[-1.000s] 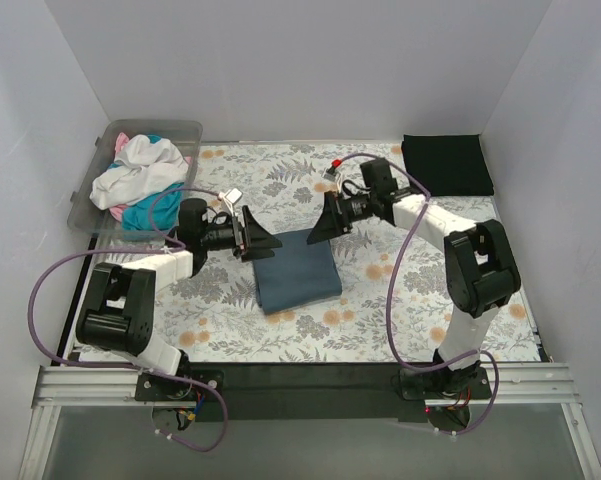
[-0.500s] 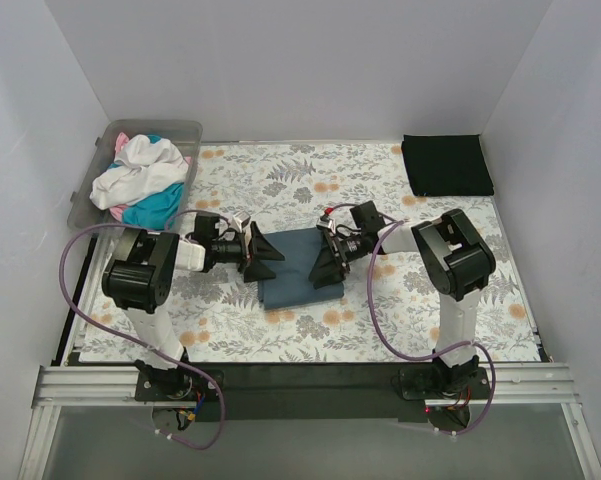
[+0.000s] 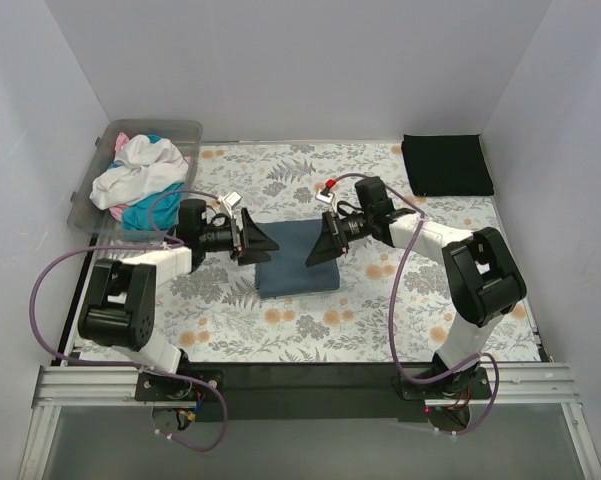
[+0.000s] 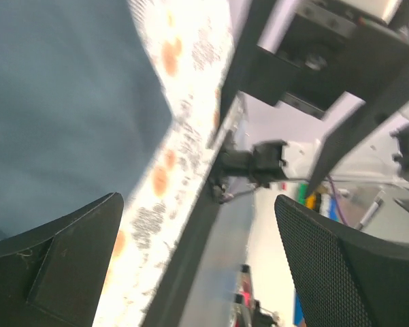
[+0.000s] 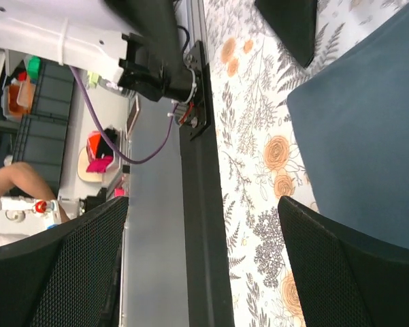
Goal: Fold and stack the t-shirts
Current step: Fold the tshirt
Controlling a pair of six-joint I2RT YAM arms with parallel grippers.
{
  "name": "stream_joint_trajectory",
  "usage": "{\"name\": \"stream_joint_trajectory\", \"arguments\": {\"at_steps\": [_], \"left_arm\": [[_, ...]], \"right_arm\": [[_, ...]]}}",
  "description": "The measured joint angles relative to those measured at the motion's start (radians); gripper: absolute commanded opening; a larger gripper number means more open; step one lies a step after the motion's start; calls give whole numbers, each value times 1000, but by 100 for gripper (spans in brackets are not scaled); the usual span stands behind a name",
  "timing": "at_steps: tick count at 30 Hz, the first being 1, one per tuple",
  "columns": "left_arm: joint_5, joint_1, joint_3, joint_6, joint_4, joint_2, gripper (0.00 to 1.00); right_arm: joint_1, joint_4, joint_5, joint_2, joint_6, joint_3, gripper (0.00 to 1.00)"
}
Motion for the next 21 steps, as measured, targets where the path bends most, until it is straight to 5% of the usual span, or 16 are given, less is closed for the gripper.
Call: {"name": "stream_joint_trajectory", "arguments": {"at_steps": [9, 21], "left_arm": [[-2, -142, -208, -222, 176, -26, 90], [-15, -34, -123, -76, 33, 163, 84]], "right_arm": [[121, 72, 19, 122, 35, -113, 98], [17, 107, -20, 164, 34, -156, 98]]}}
